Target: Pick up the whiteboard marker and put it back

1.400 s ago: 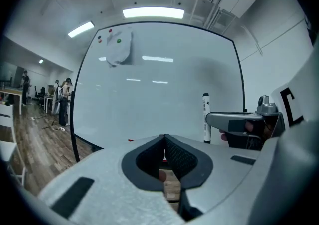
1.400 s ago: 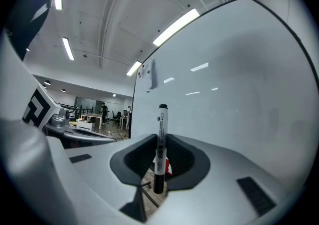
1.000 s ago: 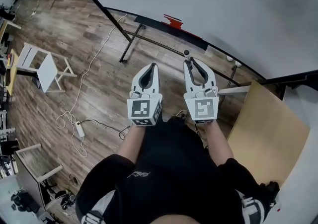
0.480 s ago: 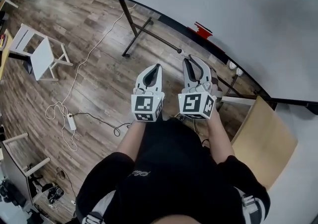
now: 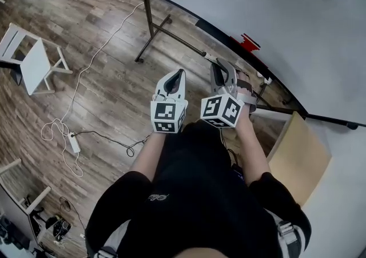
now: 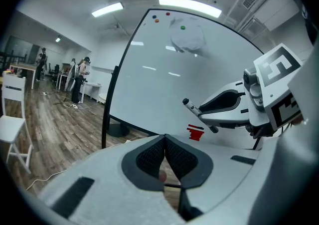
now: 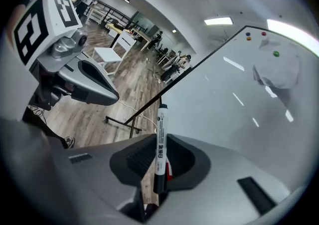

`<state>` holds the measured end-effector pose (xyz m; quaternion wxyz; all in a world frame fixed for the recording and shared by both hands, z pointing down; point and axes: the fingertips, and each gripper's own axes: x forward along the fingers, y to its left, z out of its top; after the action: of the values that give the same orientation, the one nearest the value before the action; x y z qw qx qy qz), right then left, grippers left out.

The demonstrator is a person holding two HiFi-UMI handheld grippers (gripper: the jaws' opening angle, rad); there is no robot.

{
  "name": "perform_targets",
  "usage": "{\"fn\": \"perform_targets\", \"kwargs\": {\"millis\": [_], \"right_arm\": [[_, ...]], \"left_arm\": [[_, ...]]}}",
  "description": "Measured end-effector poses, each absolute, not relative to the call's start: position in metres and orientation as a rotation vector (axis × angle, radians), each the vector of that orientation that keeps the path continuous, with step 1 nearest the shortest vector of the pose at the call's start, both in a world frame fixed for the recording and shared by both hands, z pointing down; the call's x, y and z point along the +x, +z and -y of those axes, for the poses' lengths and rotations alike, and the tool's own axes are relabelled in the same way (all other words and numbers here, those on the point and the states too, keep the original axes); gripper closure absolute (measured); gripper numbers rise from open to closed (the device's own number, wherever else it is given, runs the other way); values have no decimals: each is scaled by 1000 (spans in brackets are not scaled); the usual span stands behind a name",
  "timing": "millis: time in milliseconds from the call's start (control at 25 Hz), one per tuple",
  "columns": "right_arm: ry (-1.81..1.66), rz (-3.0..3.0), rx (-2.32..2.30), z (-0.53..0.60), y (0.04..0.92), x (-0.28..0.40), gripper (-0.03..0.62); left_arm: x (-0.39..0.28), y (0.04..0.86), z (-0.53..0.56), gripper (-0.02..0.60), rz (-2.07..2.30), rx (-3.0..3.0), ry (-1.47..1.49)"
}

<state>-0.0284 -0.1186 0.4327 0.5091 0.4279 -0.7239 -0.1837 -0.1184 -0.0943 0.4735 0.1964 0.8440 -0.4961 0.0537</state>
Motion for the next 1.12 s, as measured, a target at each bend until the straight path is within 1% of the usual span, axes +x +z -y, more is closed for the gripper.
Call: {"fn": "perform_targets", "kwargs": {"millis": [440, 800, 1120], "right_arm": [[-367, 1647, 971, 180, 473, -24, 542], [-255, 1642, 917, 250, 520, 0, 542], [-147, 1599, 868, 294, 586, 22, 542]], "left_arm": [[-135, 519, 141, 577, 1367, 2317, 185], [-119, 546, 200, 577, 1329, 2297, 295], [-107, 581, 225, 577, 1269, 2241, 376]]}}
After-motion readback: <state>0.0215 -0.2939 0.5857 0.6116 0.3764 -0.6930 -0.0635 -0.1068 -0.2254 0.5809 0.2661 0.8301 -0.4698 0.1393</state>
